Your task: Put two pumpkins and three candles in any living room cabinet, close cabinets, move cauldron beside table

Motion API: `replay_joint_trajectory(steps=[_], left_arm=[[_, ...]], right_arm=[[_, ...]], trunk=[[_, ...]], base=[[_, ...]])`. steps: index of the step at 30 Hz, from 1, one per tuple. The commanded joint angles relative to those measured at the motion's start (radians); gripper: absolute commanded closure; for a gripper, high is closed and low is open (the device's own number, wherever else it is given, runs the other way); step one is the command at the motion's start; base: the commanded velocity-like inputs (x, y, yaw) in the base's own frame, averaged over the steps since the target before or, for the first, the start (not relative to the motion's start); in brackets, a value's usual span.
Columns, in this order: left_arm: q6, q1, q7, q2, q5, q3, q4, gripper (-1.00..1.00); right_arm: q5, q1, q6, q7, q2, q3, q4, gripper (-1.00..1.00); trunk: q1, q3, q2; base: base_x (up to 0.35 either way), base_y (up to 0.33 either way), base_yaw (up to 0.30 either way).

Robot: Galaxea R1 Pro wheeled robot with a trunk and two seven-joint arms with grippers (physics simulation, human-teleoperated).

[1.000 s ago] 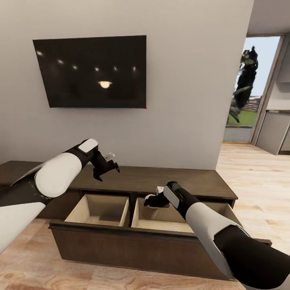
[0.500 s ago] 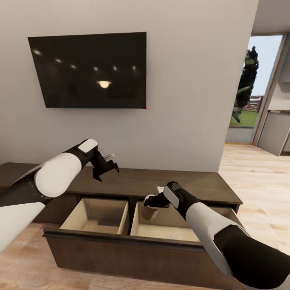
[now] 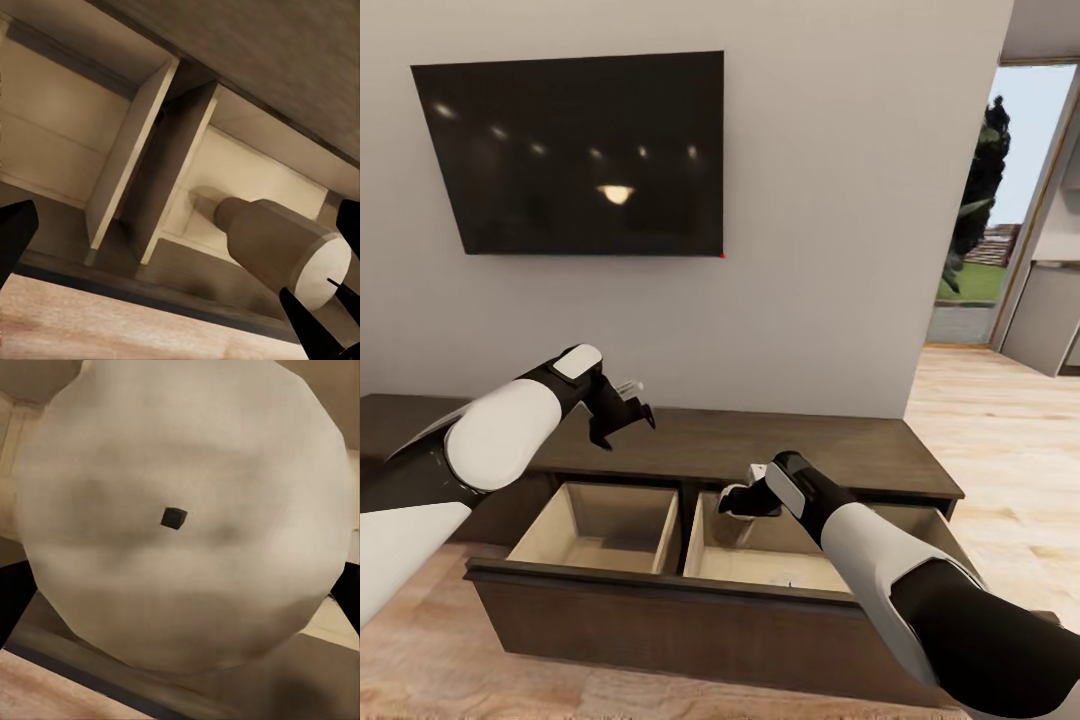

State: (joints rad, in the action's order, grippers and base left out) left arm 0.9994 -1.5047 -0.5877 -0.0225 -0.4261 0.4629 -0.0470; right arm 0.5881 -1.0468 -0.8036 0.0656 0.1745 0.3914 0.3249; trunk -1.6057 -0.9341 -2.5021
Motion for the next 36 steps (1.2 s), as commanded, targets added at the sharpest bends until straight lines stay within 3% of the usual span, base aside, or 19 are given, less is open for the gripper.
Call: replay_joint_trajectory(steps=[1,20,25,27,31,36], left_arm=[[0.002,0.0,-0.01,0.0,-0.01,0.001,-0.002,-1.0],[0.002,0.0,-0.011,-0.002,-0.01,0.001,-0.002,-1.0],[0.002,0.0,-0.011,-0.001,-0.011,0.002,-0.002,-1.0],[0.002,0.0,-0.01,0.0,-0.011,0.002,-0.002,-1.0],[0.003,0.0,-0.009,0.0,-0.012,0.002,-0.002,-1.0],[0.003,0.0,-0.009,-0.001,-0.014,0.003,-0.002,-1.0]], right_arm=[[0.009,-0.001,-0.002,0.007,0.0,0.003,-0.007,1.0],[0.005,-0.001,-0.001,0.008,0.0,0.009,-0.027,1.0],[-0.061,-0.002,-0.016,0.036,0.0,0.018,0.086,1.0],[-0.092,-0.01,-0.078,0.095,0.0,0.019,0.163,1.0],[-0.102,-0.053,-0.151,0.136,0.0,0.018,0.216,1.0],[-0.104,-0.104,-0.181,0.15,0.0,0.017,0.23,1.0]], trunk=[[0.0,-0.005,-0.001],[-0.008,-0.071,-0.005],[-0.008,-0.071,-0.005],[-0.008,-0.071,-0.005],[-0.008,-0.071,-0.005],[-0.008,-0.071,-0.005]], base=[[0.0,0.0,0.0],[0.0,0.0,0.0],[0.0,0.0,0.0],[0.0,0.0,0.0],[0.0,0.0,0.0],[0.0,0.0,0.0]])
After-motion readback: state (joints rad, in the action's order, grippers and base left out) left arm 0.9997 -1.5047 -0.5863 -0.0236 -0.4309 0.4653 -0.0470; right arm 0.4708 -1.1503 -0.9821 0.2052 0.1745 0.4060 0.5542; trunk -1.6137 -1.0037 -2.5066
